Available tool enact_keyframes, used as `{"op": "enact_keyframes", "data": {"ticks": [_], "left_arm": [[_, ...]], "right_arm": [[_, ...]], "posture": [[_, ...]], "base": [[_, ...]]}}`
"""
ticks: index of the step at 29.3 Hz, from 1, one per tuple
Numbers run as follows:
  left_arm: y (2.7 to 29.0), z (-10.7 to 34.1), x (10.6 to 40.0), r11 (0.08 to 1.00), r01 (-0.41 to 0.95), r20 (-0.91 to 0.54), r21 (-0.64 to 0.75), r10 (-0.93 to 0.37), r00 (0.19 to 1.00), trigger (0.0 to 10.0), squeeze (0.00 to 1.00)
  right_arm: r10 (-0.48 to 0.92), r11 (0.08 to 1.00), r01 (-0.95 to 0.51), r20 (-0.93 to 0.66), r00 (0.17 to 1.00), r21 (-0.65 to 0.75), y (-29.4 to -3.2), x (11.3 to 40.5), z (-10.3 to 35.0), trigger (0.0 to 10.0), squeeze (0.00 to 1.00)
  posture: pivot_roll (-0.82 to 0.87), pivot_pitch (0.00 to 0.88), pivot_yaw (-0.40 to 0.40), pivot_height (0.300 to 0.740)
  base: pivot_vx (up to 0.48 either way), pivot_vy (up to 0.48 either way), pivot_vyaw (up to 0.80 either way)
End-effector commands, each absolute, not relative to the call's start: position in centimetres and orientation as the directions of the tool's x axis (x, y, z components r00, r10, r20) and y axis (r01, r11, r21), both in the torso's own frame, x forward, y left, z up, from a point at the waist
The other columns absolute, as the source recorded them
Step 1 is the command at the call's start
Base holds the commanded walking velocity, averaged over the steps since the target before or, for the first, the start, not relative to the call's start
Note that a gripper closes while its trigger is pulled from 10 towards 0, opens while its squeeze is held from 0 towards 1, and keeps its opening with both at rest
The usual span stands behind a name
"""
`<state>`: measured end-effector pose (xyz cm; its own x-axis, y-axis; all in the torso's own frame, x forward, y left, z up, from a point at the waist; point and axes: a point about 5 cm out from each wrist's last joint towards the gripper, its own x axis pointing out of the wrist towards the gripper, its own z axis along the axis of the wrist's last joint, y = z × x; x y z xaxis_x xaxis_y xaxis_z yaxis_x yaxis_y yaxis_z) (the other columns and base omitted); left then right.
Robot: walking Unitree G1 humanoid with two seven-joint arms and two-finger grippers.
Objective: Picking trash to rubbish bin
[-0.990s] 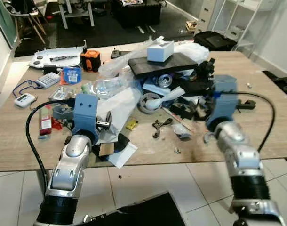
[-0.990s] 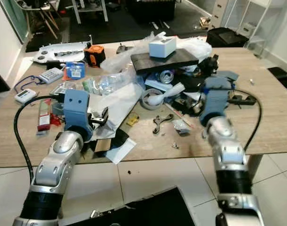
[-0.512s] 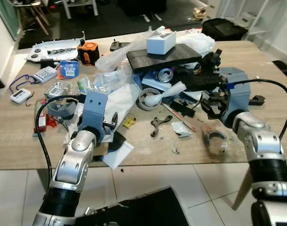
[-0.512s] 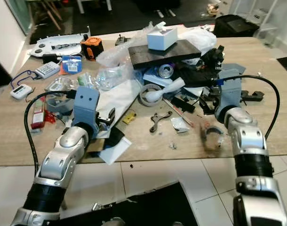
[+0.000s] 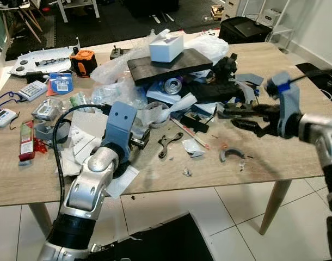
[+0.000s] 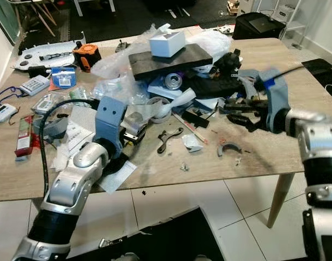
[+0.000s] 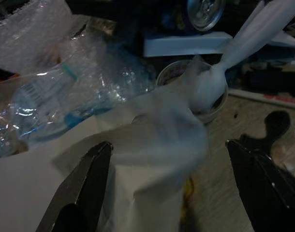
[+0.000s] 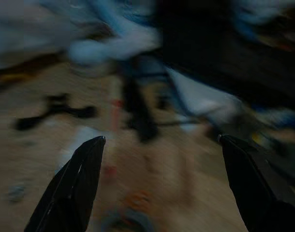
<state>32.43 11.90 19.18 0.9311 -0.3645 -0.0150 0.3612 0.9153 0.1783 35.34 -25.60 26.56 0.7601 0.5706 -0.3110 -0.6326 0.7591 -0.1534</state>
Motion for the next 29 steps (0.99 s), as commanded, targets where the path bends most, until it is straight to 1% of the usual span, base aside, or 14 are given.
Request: {"op": "enact_keyframes", "data": {"ticks": [1,3,4,5,7,10,12,15,18,20,21,22,23,29], "left_arm": [[11.7,19.2,31.8,0.884,0.424,-0.011,0.197,-0.431,0.902,10.0,0.00],[11.3,19.5,31.5,0.852,0.479,-0.011,0.212,-0.488,0.873,10.0,0.00],[11.0,19.7,31.3,0.823,0.520,-0.010,0.230,-0.532,0.847,10.0,0.00],[11.0,19.7,31.3,0.823,0.520,-0.010,0.230,-0.532,0.847,10.0,0.00],[10.6,19.9,31.0,0.794,0.563,-0.011,0.229,-0.577,0.817,10.0,0.00],[9.6,20.2,30.5,0.739,0.636,-0.011,0.223,-0.650,0.760,10.0,0.00],[9.1,20.2,30.3,0.717,0.658,-0.016,0.230,-0.674,0.739,10.0,0.00],[8.8,20.3,30.3,0.704,0.668,-0.023,0.239,-0.684,0.729,10.0,0.00],[8.7,20.3,30.3,0.700,0.673,-0.026,0.239,-0.688,0.725,10.0,0.00],[8.4,20.3,30.0,0.677,0.698,-0.035,0.234,-0.712,0.702,10.0,0.00],[8.2,20.2,29.9,0.662,0.713,-0.040,0.231,-0.726,0.687,10.0,0.00],[8.1,20.2,29.9,0.657,0.718,-0.042,0.230,-0.731,0.682,10.0,0.00],[8.0,20.2,29.8,0.653,0.722,-0.042,0.227,-0.735,0.677,10.0,0.00],[7.5,20.1,29.7,0.643,0.734,-0.048,0.217,-0.744,0.666,10.0,0.00]], "right_arm": [[0.639,0.685,-0.718,-0.372,0.673,-0.123,-25.6,34.4,26.1,10.0,1.00],[0.655,0.643,-0.756,-0.421,0.628,-0.127,-25.9,33.9,25.8,10.0,1.00],[0.647,0.637,-0.759,-0.444,0.620,-0.133,-26.3,33.8,25.7,10.0,1.00],[0.647,0.637,-0.759,-0.444,0.620,-0.133,-26.3,33.8,25.7,10.0,1.00],[0.626,0.645,-0.751,-0.468,0.624,-0.139,-27.0,33.9,25.6,10.0,1.00],[0.601,0.618,-0.771,-0.541,0.588,-0.151,-27.3,33.7,24.5,10.0,1.00],[0.577,0.601,-0.779,-0.578,0.577,-0.178,-27.5,33.6,23.8,10.0,1.00],[0.533,0.620,-0.745,-0.564,0.630,-0.246,-26.9,34.3,22.6,10.0,1.00],[0.523,0.625,-0.737,-0.563,0.641,-0.258,-26.6,34.5,22.3,10.0,1.00],[0.505,0.657,-0.719,-0.575,0.644,-0.227,-26.4,34.7,21.7,10.0,1.00],[0.506,0.651,-0.731,-0.601,0.618,-0.204,-26.3,34.5,21.3,10.0,0.20],[0.509,0.642,-0.741,-0.612,0.605,-0.198,-26.3,34.4,21.1,10.0,0.20],[0.506,0.645,-0.740,-0.619,0.600,-0.190,-26.3,34.4,20.8,10.0,0.00],[0.467,0.681,-0.707,-0.631,0.620,-0.191,-26.5,34.7,19.3,10.0,0.00]], "posture": [[-0.01,0.136,0.019,0.740],[-0.01,0.136,0.019,0.740],[0.00,0.132,0.014,0.740],[0.00,0.132,0.014,0.740],[0.00,0.132,0.014,0.740],[-0.01,0.123,0.018,0.740],[-0.01,0.123,0.018,0.740],[-0.02,0.118,0.027,0.740],[-0.02,0.122,0.031,0.740],[-0.01,0.128,0.036,0.740],[-0.01,0.132,0.038,0.740],[-0.01,0.132,0.038,0.740],[-0.01,0.134,0.039,0.740],[-0.01,0.141,0.049,0.740]], "base": [[0.000,0.000,0.00],[0.000,0.000,0.00],[0.000,0.000,0.00],[0.000,0.000,0.00],[0.000,0.000,0.00],[0.000,0.000,0.00],[0.000,0.000,0.00],[0.000,0.000,0.00],[0.000,0.000,0.00],[0.000,0.000,0.00],[0.000,0.000,0.00],[0.000,0.000,0.00],[0.000,0.000,0.00],[0.000,0.000,0.00]]}}
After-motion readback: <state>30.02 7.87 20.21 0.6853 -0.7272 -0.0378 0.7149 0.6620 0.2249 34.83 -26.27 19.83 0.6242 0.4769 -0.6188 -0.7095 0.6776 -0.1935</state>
